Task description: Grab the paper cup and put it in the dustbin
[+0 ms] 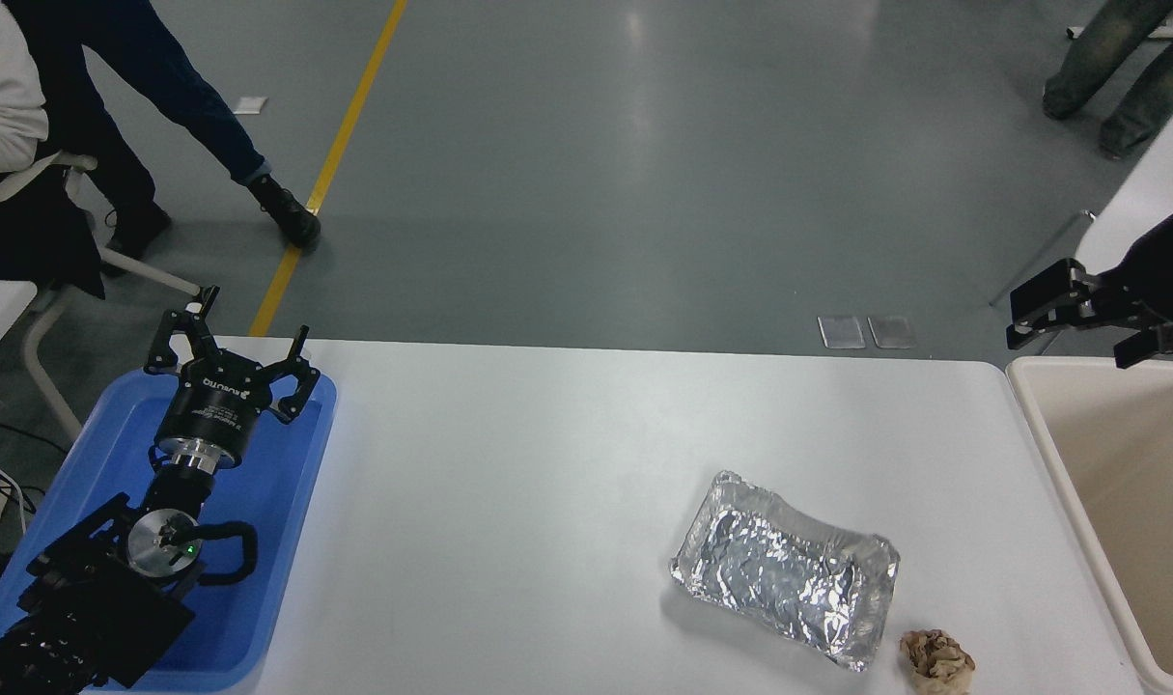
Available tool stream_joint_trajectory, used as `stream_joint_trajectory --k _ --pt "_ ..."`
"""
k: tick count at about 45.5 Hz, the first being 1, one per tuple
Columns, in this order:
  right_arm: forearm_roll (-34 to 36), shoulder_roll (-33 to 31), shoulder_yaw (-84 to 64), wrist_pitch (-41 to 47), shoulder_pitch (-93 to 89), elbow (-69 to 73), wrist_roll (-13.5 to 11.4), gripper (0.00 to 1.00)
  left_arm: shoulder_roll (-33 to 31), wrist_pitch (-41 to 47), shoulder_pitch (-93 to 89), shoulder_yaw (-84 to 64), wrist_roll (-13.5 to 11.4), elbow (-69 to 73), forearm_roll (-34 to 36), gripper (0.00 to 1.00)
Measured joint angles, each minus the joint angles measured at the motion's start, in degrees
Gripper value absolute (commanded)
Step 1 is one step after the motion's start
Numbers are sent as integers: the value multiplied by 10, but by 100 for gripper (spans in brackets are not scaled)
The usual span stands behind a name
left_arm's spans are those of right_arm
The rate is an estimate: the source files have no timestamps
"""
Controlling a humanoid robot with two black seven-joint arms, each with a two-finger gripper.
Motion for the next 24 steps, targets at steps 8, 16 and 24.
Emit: stream_joint_trajectory --k 8,16,24 --pt "0 43 10 5 38 6 1 100 1 0 0 0 0 0 0 100" --pt "0 91 16 7 55 9 1 100 1 0 1 0 0 0 0 100" --pt "-3 121 19 8 63 9 0 100 1 0 1 0 0 0 0 100"
